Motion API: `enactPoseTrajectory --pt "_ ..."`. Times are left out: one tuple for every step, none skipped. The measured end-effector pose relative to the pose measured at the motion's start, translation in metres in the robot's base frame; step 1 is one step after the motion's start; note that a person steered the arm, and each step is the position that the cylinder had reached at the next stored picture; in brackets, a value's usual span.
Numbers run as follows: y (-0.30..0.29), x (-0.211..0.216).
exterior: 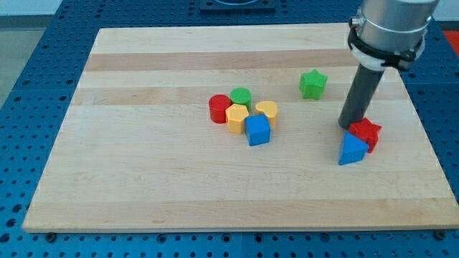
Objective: Place the blue triangle into red star
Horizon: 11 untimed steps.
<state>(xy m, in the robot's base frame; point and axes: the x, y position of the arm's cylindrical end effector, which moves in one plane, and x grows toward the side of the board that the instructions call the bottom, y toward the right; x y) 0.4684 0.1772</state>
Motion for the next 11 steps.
enactPoseTrajectory --pt "0.005 0.029" --pt "0.025 0.051" --pt "0.026 0.055" --pt "0.022 0.021" --pt "-0.02 -0.008" --pt "-0.033 0.01" --pt "-0.027 0.041" --pt "-0.009 0.066" --pt "0.005 0.085" --pt "-0.009 0.086" --pt "-0.041 0.049"
